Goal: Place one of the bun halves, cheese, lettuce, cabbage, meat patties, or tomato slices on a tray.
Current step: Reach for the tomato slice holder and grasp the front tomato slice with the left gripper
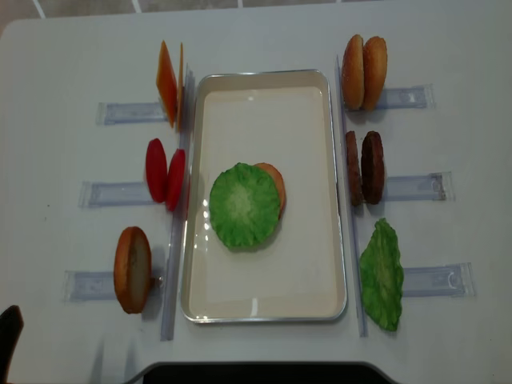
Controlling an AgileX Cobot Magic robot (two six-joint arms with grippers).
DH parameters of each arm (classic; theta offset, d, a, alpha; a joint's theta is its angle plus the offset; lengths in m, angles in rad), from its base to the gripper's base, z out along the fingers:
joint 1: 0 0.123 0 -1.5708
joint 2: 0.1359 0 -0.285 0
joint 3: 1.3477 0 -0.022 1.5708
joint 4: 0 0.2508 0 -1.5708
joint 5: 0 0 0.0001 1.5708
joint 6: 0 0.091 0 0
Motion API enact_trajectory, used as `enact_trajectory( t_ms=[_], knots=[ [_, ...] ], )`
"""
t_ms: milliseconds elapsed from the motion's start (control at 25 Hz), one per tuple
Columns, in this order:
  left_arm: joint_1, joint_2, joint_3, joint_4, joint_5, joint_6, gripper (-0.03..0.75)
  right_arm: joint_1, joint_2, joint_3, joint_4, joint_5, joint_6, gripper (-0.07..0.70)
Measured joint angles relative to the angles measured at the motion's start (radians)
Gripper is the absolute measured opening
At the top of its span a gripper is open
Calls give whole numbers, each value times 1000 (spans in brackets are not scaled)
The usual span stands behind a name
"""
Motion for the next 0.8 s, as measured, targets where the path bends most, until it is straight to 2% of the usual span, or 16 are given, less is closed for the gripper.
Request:
enact_trajectory(
  t_ms=[800],
  knots=[
    [0,0,0,0,0,0,408,0,0,0,0,0,0,382]
  ],
)
